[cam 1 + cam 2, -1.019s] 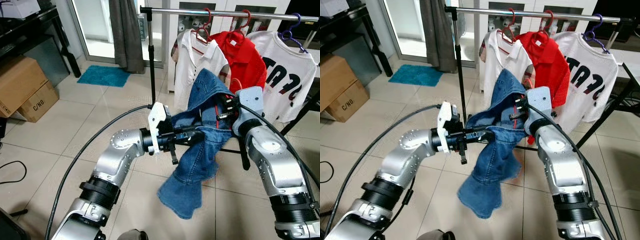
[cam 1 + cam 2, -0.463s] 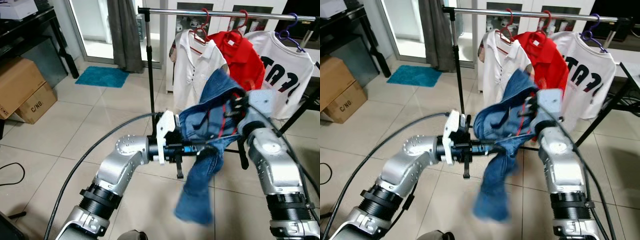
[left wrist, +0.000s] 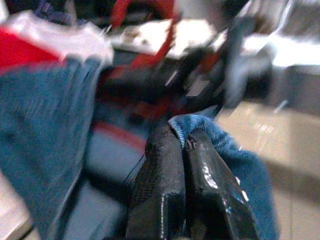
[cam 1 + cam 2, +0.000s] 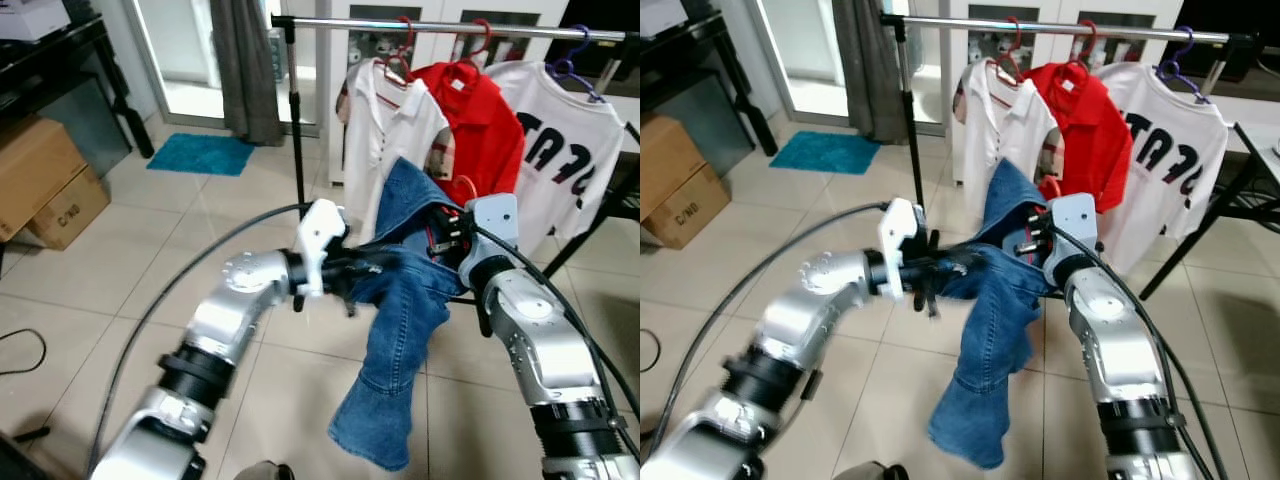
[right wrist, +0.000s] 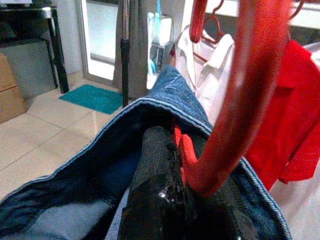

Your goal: Hang hanger

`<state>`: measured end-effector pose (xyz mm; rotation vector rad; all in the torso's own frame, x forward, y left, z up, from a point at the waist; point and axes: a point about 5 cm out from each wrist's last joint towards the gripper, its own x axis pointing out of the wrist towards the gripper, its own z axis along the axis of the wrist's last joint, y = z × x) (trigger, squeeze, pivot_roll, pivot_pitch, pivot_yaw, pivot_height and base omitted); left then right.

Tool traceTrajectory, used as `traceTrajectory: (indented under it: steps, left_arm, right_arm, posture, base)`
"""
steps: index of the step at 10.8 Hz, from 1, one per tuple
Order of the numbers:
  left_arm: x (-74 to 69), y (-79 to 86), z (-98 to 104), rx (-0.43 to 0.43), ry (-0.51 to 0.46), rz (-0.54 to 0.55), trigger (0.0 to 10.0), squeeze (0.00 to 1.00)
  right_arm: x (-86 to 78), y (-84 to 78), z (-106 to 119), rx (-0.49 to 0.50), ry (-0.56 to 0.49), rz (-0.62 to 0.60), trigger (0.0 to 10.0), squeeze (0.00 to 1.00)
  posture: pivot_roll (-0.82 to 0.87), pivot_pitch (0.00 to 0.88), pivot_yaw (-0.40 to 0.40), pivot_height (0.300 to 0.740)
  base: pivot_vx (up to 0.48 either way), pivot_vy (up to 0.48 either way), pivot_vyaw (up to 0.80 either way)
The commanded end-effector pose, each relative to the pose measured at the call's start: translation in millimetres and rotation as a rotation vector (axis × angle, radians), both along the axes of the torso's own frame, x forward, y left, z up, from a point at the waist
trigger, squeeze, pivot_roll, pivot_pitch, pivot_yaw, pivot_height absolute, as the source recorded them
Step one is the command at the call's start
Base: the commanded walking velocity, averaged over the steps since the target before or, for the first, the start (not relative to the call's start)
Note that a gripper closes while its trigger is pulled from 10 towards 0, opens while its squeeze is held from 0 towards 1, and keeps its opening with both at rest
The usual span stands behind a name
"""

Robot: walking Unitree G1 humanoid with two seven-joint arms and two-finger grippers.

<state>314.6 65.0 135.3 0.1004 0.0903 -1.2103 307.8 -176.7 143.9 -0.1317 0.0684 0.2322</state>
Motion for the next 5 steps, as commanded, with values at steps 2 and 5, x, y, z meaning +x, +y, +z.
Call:
traceTrajectory:
  steps: [2,5]
  left_arm:
    - [1.9,18.5,-40.7,0.278,0.032,0.077,0.0,0.00]
    - [0.9,9.9,-67.9,0.374,0.033,0.125,0.0,0.00]
  right_arm:
    - [-7.2,-0.3,23.0,-0.023,-0.037,0.111,10.0,0.00]
    - [-13.4,2.1,36.5,-0.023,-0.047,0.177,10.0,0.00]
  posture:
    - [-0.18,0.000,0.072,0.740]
    - [-0.19,0.000,0.075,0.740]
  base:
    - [0.000,0.000,0.00]
    - [0.000,0.000,0.00]
